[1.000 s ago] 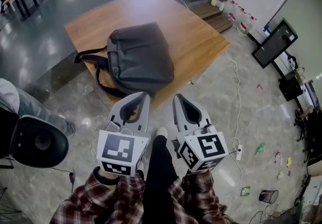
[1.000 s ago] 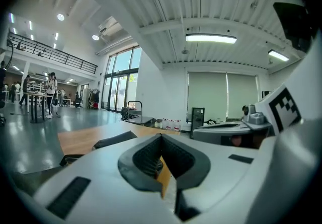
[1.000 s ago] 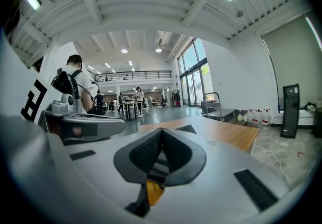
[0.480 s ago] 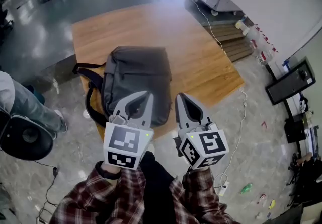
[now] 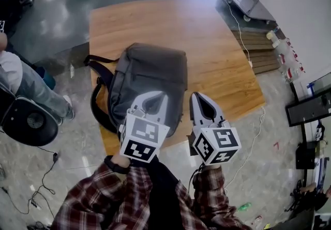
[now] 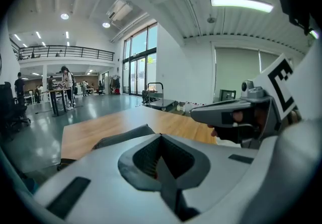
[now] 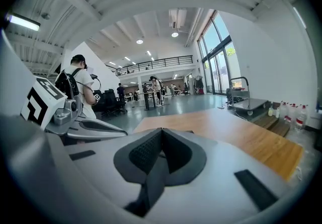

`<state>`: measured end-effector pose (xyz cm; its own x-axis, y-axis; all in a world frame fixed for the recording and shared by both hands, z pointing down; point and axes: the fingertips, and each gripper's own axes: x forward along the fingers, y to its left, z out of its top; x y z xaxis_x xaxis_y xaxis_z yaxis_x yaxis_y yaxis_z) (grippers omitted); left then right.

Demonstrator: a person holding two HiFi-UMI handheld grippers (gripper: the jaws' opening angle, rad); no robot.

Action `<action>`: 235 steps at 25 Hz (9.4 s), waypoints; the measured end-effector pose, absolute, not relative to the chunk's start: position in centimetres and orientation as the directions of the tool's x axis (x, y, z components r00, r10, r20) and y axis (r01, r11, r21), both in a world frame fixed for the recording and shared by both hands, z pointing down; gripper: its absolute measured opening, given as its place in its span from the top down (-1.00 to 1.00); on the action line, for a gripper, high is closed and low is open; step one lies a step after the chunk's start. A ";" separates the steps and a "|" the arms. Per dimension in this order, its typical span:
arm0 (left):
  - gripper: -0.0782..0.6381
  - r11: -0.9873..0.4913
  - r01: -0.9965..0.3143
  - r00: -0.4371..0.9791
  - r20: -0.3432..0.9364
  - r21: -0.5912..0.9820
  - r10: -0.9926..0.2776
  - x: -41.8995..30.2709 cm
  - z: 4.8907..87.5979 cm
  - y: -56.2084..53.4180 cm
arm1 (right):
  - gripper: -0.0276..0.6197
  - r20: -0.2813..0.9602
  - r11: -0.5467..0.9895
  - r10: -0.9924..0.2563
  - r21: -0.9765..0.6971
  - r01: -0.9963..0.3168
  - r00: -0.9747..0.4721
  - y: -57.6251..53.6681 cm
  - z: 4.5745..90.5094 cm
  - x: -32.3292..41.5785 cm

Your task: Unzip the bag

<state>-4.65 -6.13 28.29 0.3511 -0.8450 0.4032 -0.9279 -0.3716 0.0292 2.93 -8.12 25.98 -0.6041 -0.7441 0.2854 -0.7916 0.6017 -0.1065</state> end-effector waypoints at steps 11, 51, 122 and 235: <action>0.77 -0.518 -0.854 0.439 0.603 0.050 -0.666 0.1 40.4 -8.7 | 0.88 0.471 0.610 -0.661 -0.116 -0.784 -0.584 -8.6 37.2 5.5; 0.77 -0.623 -0.753 0.556 0.710 0.210 -0.433 4.3 51.8 -15.9 | 0.68 0.876 0.979 -0.163 0.201 0.037 -0.454 -11.0 52.6 7.2; 0.77 -0.646 -0.703 0.573 0.775 0.297 -0.266 4.5 52.6 -12.5 | 0.88 0.799 0.774 -0.485 0.202 -0.601 -0.356 -24.1 52.8 13.5; 0.77 -0.748 -0.626 0.715 0.544 0.219 -0.439 7.3 42.7 -22.8 | 0.88 0.607 0.538 -0.585 -0.206 -0.818 -0.538 -12.8 42.9 8.5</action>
